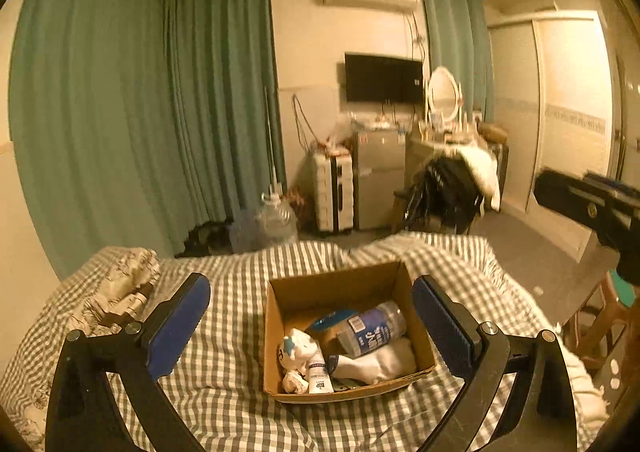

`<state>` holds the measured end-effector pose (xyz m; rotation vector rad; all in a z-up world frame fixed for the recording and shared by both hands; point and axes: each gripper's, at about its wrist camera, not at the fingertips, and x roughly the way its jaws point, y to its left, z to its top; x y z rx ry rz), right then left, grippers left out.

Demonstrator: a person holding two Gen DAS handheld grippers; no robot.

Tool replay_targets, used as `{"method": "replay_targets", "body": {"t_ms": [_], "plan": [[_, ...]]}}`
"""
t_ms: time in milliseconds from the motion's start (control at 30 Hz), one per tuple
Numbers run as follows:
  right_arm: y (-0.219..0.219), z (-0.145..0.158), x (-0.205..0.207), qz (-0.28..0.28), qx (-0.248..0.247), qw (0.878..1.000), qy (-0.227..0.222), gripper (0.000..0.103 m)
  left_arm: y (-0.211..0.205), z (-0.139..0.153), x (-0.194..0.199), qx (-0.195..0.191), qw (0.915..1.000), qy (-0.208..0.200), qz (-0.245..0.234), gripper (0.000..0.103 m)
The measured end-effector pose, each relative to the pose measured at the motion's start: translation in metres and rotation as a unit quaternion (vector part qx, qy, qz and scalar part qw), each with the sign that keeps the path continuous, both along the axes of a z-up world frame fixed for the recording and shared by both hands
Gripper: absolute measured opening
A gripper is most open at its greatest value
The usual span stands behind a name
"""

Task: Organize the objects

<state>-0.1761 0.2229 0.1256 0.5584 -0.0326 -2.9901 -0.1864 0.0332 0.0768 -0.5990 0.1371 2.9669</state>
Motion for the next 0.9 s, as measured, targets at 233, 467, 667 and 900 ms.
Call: {"method": "replay_targets", "body": {"t_ms": [233,467,667,900], "plan": [[0.012,0.005,0.058,-0.029,-0.014,0.999,0.040,0.103,-0.027,0.004,0.047,0.046,0.9972,0.050,0.031,0.103],[0.011,-0.056,0.084,-0.067,-0.001,0.995,0.069,0.103,-0.033,-0.040,0.074,0.052,0.9956,0.060,0.049,0.103],[0.012,-0.126,0.054,-0.059,-0.019,0.998,-0.008,0.103,-0.017,-0.089,0.081,0.027,0.9969,0.048,0.056,0.103],[0.013,-0.132,0.049,-0.057,-0.005,0.998,-0.010,0.103,-0.024,-0.097,0.078,0.039,0.9972,0.026,0.059,0.103]]}}
